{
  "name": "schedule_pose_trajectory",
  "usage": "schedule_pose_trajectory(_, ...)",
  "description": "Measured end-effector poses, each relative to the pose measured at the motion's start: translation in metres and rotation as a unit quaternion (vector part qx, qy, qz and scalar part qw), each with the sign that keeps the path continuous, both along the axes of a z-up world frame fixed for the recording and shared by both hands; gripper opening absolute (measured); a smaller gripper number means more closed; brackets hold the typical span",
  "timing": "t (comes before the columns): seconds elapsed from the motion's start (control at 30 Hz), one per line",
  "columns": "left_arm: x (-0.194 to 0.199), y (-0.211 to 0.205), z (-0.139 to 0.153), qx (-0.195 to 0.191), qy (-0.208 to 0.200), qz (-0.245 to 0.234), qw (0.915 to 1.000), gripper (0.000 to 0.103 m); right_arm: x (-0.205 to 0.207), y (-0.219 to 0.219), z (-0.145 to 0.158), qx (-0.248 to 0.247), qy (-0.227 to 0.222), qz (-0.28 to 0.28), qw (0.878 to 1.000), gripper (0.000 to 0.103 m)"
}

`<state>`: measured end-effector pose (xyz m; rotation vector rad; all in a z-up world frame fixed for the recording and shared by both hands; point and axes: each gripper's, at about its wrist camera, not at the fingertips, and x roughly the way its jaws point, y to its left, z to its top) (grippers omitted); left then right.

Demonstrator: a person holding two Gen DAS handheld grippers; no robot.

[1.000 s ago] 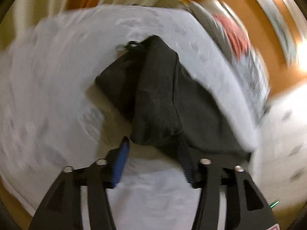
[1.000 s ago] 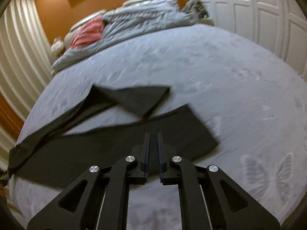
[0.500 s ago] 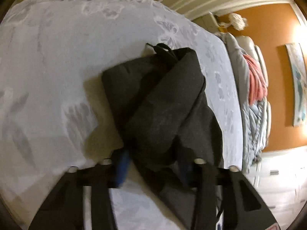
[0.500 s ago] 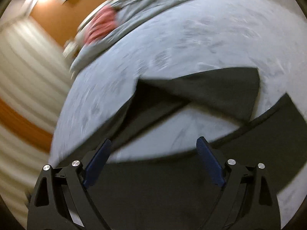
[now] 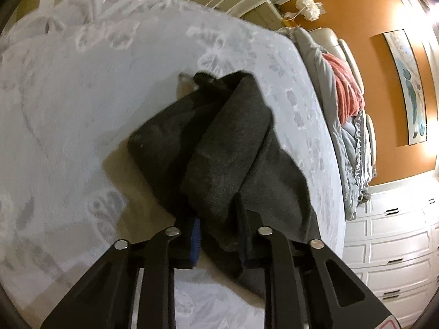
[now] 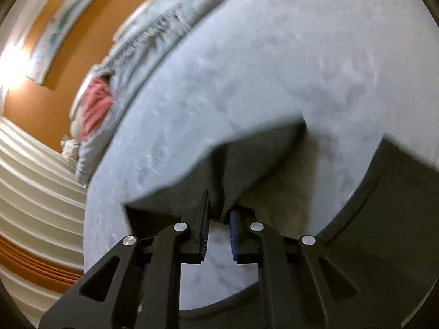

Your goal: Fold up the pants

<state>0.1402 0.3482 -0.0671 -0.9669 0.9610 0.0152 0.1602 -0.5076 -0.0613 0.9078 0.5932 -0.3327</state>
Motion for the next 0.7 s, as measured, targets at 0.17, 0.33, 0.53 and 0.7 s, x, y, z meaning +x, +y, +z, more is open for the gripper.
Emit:
schedule_pose_trajectory(0.17,-0.002,0.0,0.026,0.061,-0.032,-0.005,0.9977,0.011,-0.056,0.0,0.085,-0.108,-0.061,0.018,0.992,0.011)
schedule_pose_trajectory(0.33,0.002,0.007,0.014,0.052,-0.004,0.009,0.9986,0.011,-0.085,-0.043,0.029,-0.12,0.064,0.008,0.991,0.013)
schedule_pose_trajectory(0.53,-0.004,0.013,0.026,0.025,-0.037,0.023,0.9988,0.011,-0.097,-0.049,0.008,-0.126,0.11,0.032,0.985,0.026)
schedule_pose_trajectory(0.7,-0.011,0.006,0.039,0.01,-0.046,0.027,0.9985,0.011,-0.122,-0.033,0.041,-0.149,0.085,-0.02,0.985,0.074)
